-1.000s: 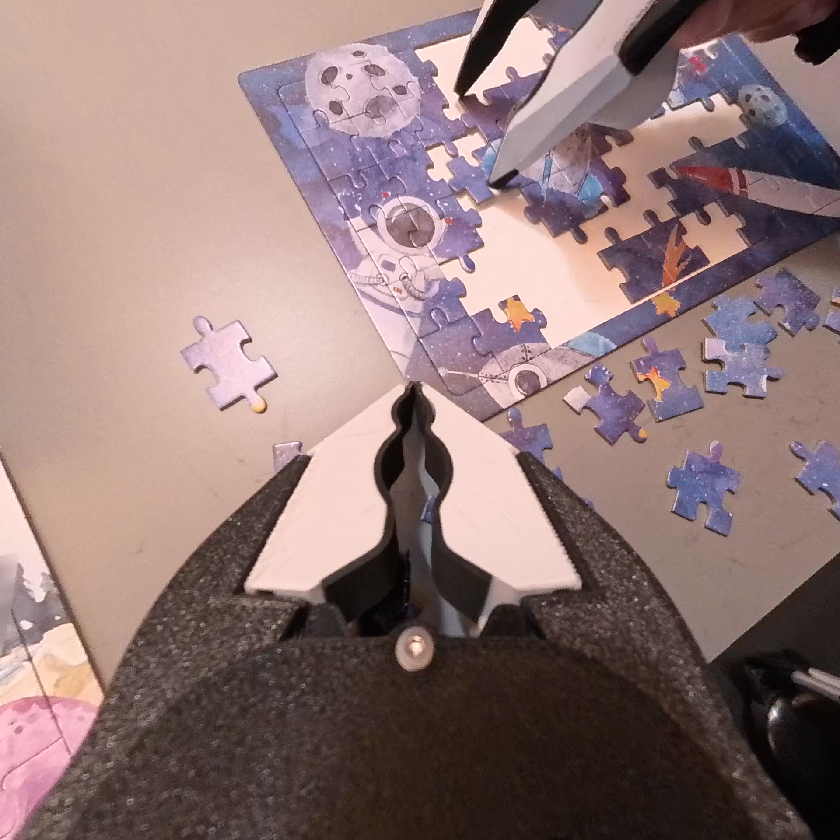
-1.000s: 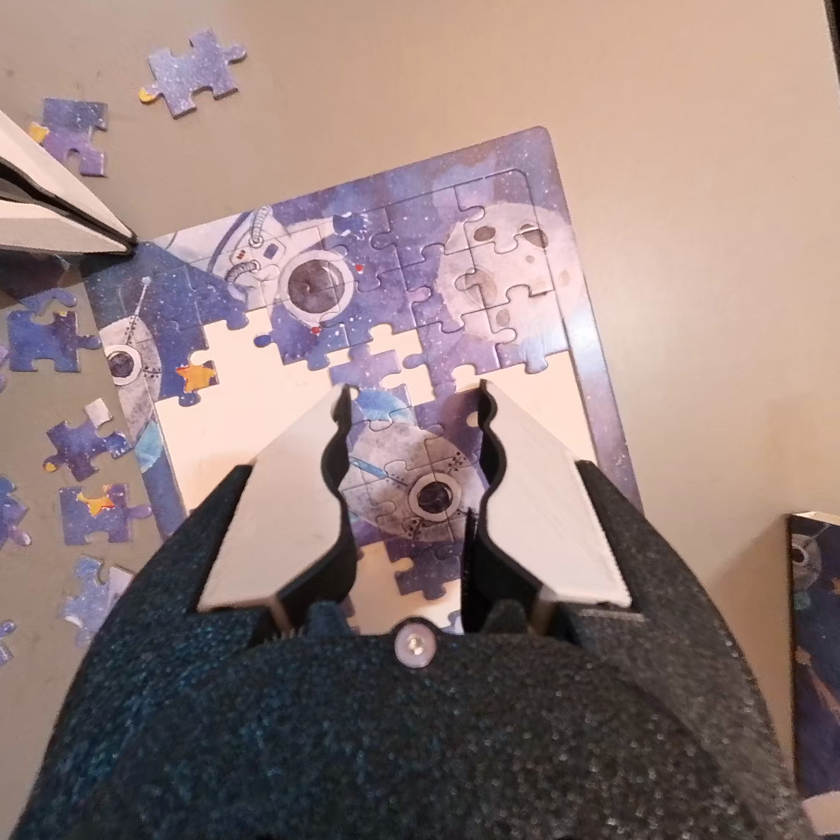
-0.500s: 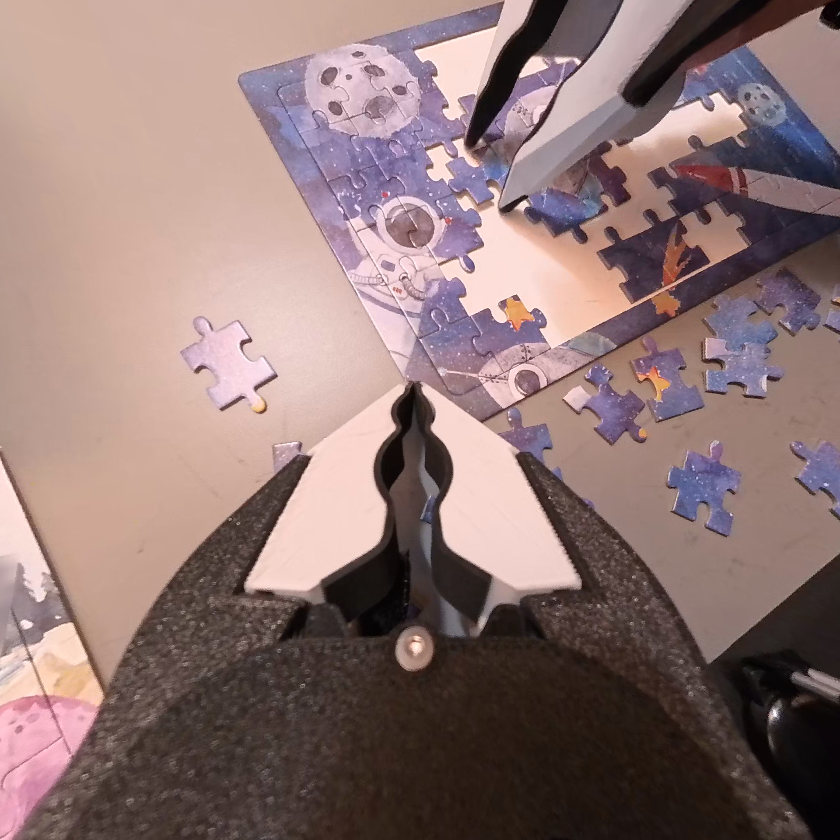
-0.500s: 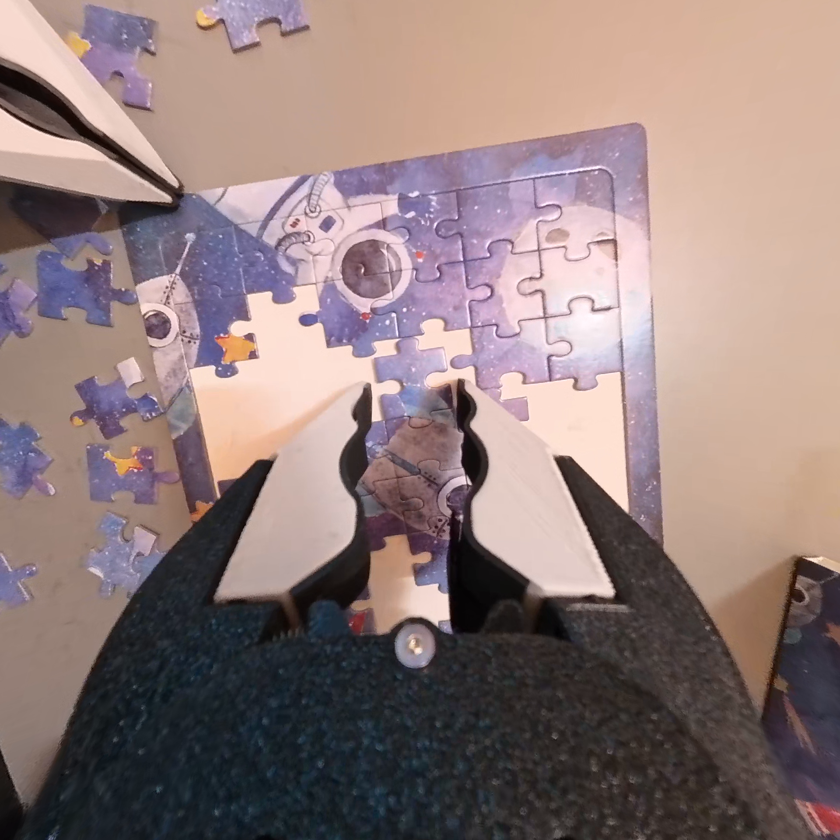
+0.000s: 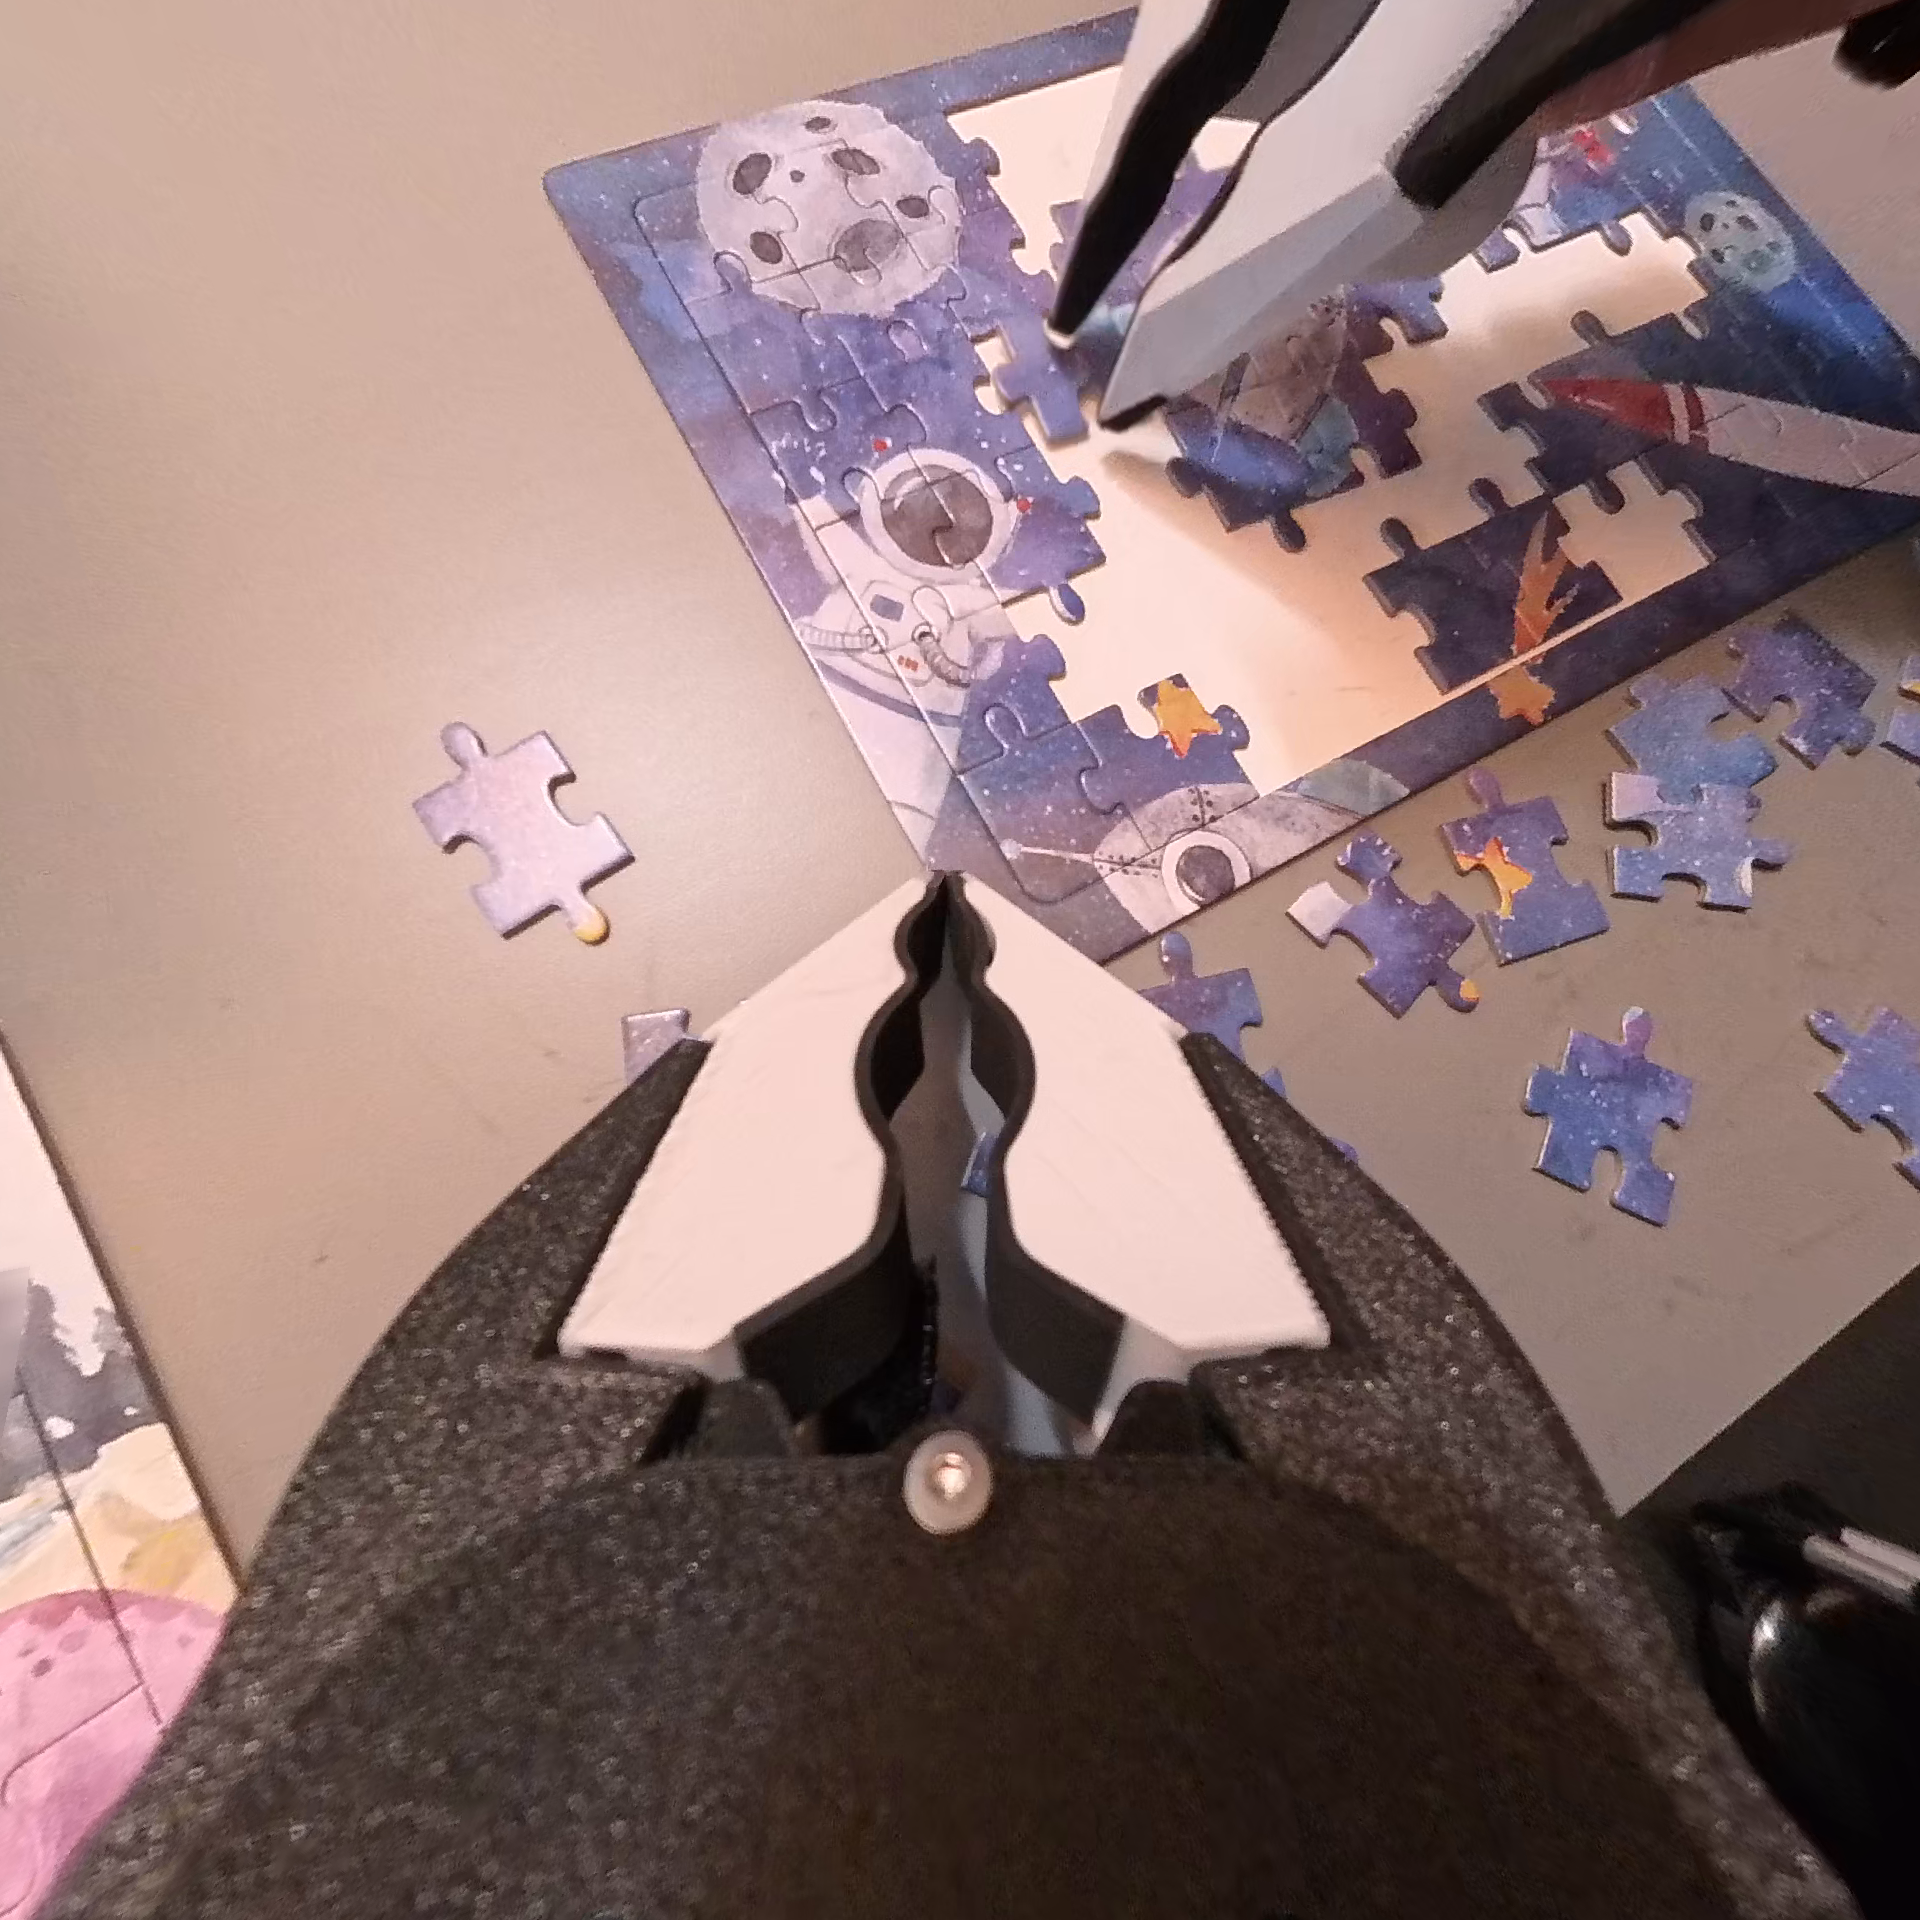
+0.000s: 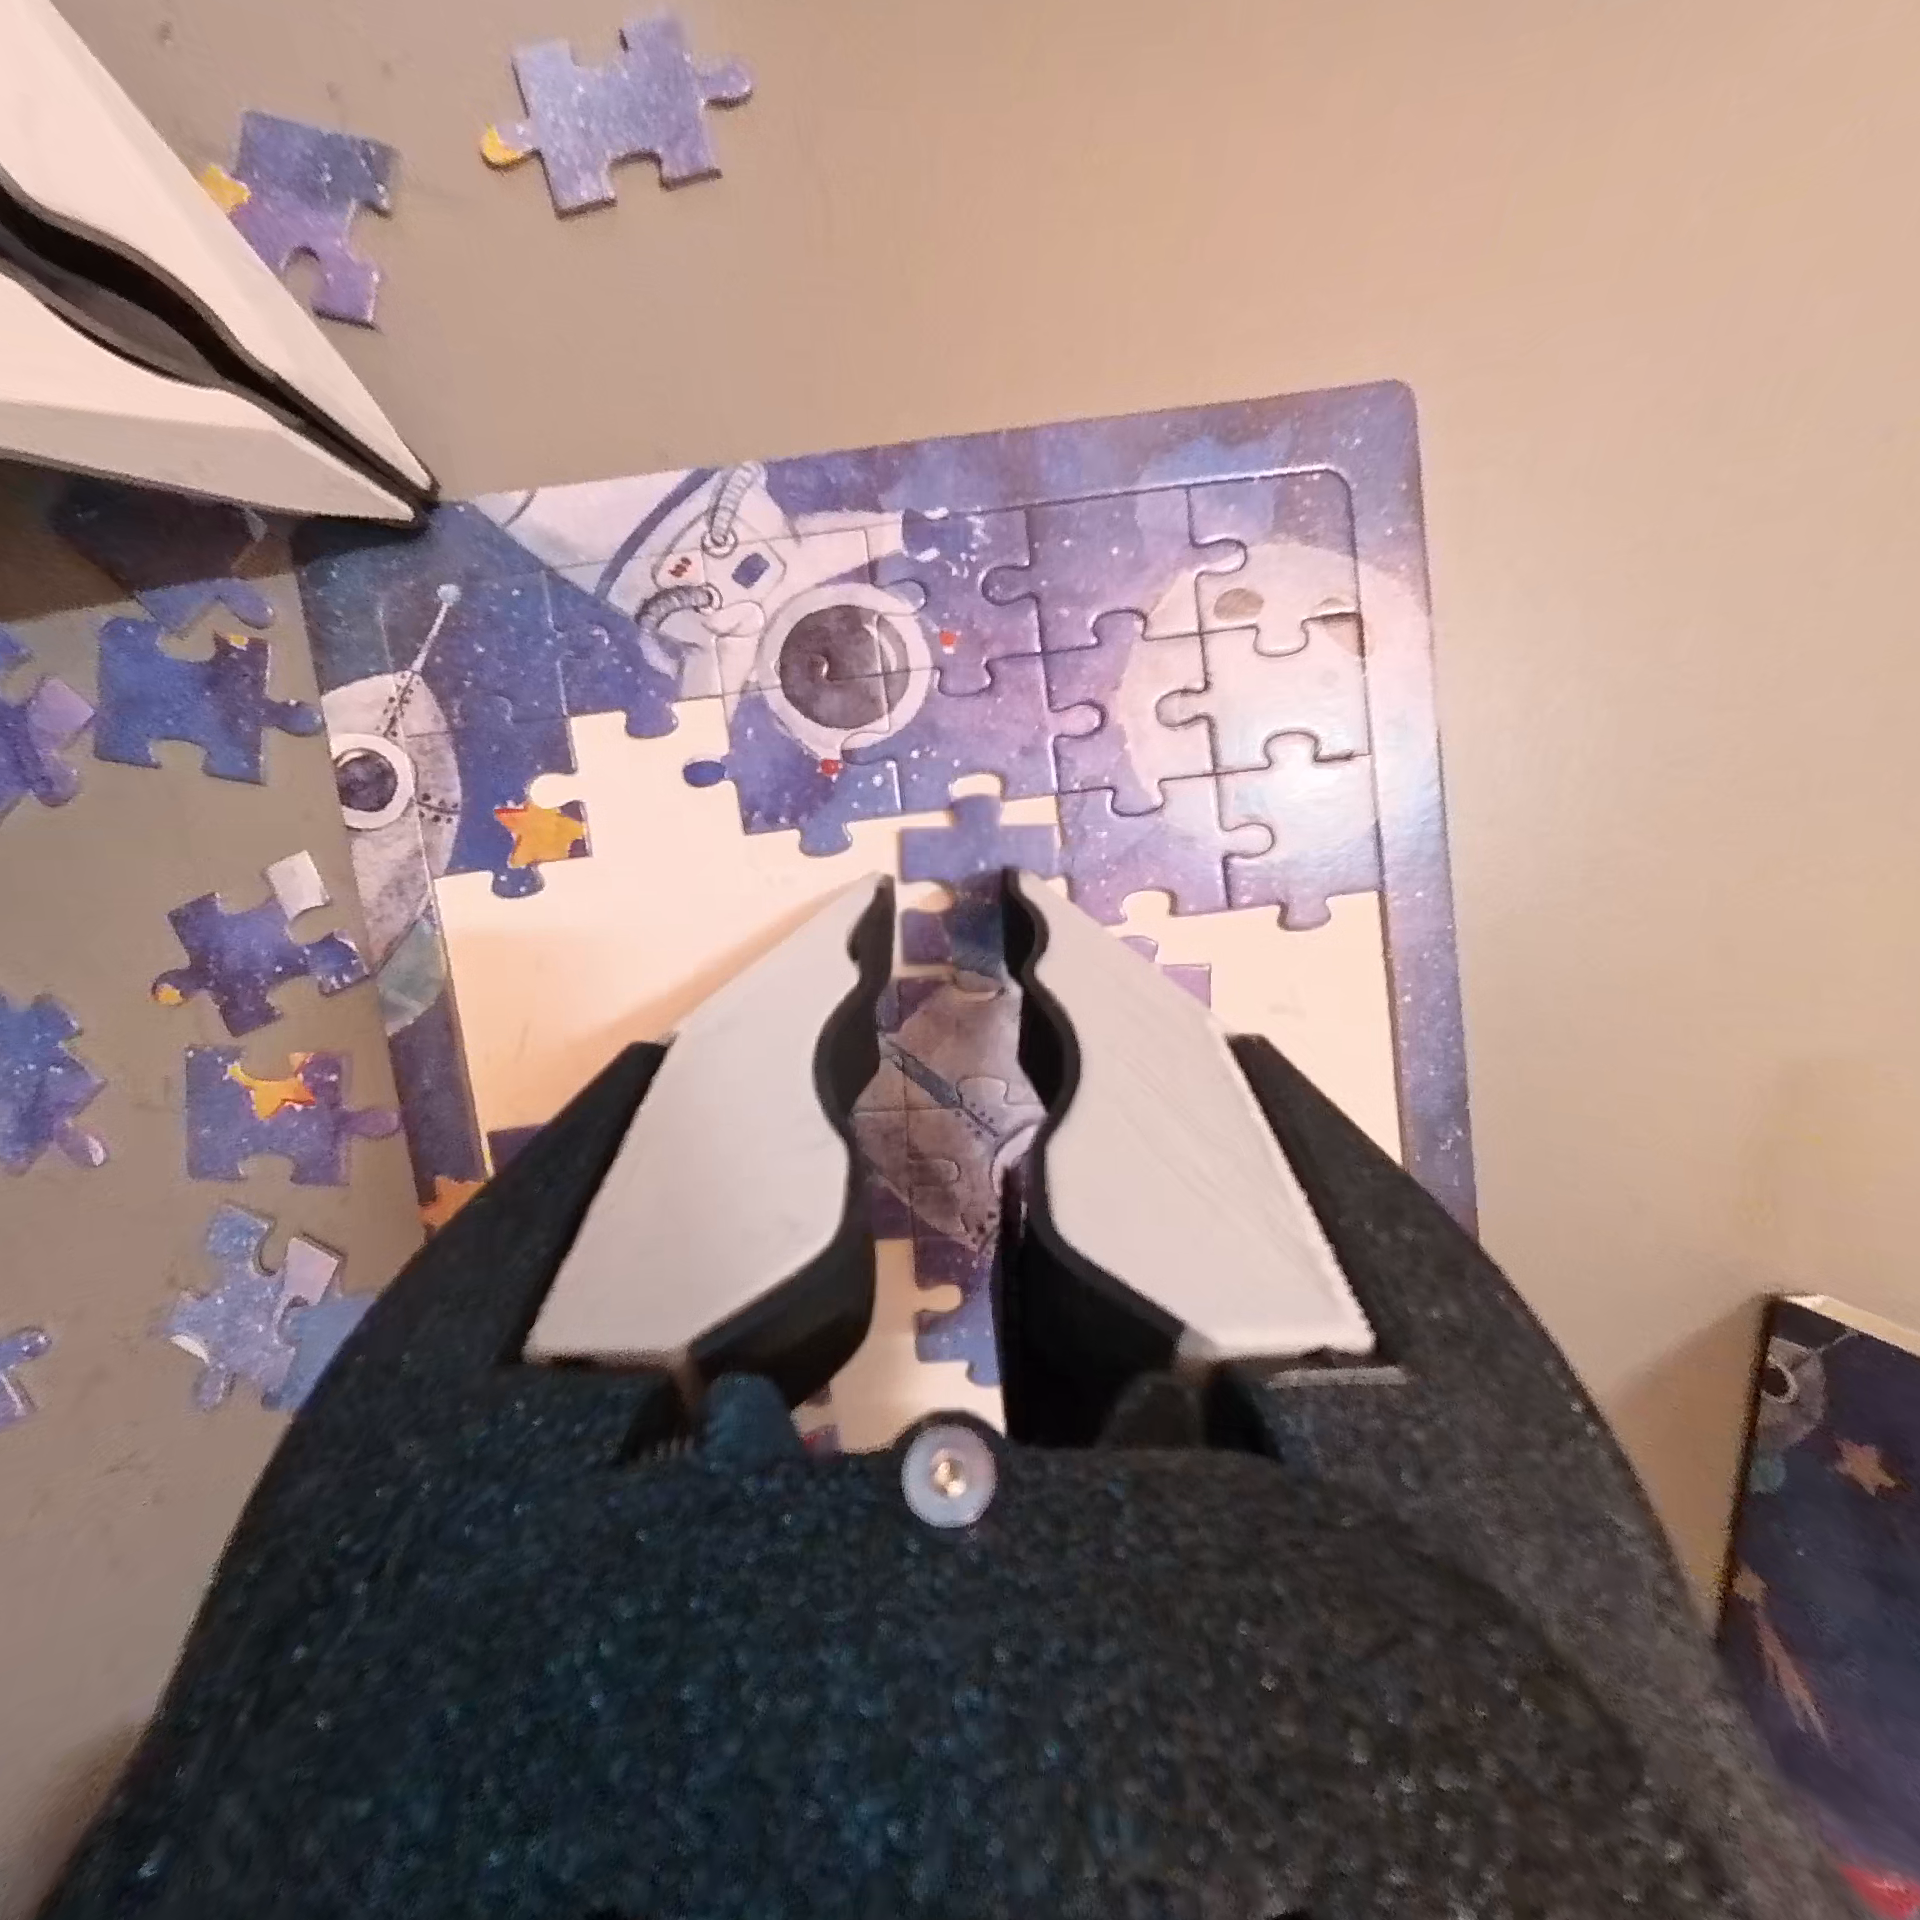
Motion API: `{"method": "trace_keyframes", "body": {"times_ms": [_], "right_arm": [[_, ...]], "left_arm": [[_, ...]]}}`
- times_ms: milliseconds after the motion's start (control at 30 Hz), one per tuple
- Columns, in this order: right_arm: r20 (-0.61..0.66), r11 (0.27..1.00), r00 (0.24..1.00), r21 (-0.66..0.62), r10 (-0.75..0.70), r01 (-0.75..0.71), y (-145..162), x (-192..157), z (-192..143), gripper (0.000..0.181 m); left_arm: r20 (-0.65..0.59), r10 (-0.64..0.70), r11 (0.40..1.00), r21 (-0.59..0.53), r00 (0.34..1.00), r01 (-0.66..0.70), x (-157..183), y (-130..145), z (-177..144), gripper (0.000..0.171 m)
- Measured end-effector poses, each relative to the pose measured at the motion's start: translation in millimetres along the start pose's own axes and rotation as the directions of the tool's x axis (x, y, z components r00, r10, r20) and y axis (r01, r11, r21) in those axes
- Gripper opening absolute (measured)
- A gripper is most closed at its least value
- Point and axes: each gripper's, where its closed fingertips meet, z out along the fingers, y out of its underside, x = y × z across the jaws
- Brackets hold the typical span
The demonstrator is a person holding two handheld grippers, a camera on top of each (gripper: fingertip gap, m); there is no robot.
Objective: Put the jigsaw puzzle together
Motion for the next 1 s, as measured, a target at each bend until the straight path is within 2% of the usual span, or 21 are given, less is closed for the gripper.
{"method": "trace_keyframes", "body": {"times_ms": [467, 667, 1000], "right_arm": [[-0.020, 1.000, 0.999, 0.007, -0.028, 0.028, -4.4, 3.4, 1.2, 0.020], [-0.064, 0.999, 0.997, -0.014, -0.045, 0.045, -4.8, 8.9, 2.7, 0.000], [-0.053, 0.998, 0.996, -0.018, -0.065, 0.064, -5.7, 13.2, 4.5, 0.000]], "left_arm": [[0.001, 0.002, 1.000, 0.001, 1.000, -0.002, -0.4, 0.1, 0.0, 0.000], [0.001, 0.002, 1.000, 0.001, 1.000, -0.002, -0.3, 0.0, -0.1, 0.000], [0.000, 0.001, 1.000, 0.002, 1.000, -0.001, 0.2, 0.3, 0.1, 0.000]]}}
